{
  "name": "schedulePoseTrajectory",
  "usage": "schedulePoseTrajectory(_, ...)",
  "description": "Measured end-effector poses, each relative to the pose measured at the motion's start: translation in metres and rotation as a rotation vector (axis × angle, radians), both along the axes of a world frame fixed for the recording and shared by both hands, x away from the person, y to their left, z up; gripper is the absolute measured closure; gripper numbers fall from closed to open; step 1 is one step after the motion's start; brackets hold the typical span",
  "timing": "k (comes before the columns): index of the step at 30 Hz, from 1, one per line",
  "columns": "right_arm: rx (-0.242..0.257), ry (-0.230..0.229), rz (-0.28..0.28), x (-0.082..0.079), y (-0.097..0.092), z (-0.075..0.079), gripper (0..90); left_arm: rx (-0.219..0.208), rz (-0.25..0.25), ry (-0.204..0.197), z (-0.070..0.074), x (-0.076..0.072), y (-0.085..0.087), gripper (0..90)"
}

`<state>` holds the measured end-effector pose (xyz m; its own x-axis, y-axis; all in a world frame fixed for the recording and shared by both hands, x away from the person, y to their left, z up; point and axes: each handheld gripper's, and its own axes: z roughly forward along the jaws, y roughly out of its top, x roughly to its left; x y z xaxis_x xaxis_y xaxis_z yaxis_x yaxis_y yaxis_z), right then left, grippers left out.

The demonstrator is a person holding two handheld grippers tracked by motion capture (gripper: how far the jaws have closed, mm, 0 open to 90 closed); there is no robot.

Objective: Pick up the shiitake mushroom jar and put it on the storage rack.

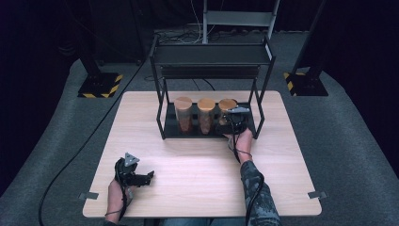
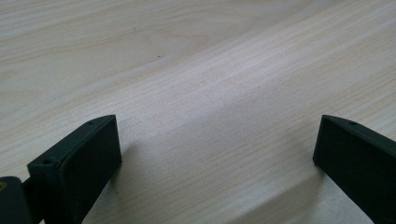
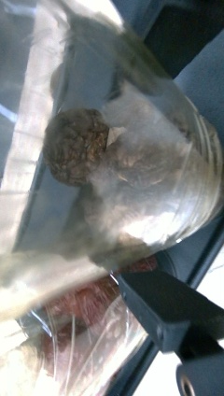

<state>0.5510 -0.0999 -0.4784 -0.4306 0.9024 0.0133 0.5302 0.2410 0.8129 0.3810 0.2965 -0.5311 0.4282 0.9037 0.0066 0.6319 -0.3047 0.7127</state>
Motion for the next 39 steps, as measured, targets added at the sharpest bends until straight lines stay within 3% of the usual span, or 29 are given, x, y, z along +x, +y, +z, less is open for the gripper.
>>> schedulePoseTrajectory(7, -0.012, 0.036, 0.025, -0.008, -0.001, 0.007, 0.0, 0.000, 0.000, 0.000, 0.000, 0.000, 0.000, 0.2)
schedulePoseTrajectory(12, -0.030, 0.031, 0.037, -0.019, -0.002, 0.013, 0.0, 0.000, 0.001, 0.000, 0.000, 0.000, 0.000, 0.2)
schedulePoseTrajectory(22, -0.020, 0.011, 0.068, -0.045, -0.016, 0.020, 0.0, 0.000, 0.000, 0.001, 0.000, 0.000, 0.000, 0.2)
schedulePoseTrajectory(29, -0.043, 0.007, 0.103, -0.067, -0.018, 0.020, 0.0, 0.000, 0.000, 0.001, 0.000, 0.000, 0.000, 0.2)
schedulePoseTrajectory(32, -0.024, 0.013, 0.111, -0.078, -0.021, 0.018, 0.0, 0.000, 0.000, 0.001, 0.000, 0.000, 0.000, 0.2)
schedulePoseTrajectory(39, -0.031, 0.016, 0.127, -0.105, -0.026, 0.010, 0.0, 0.000, 0.000, 0.001, 0.000, 0.000, 0.000, 0.2)
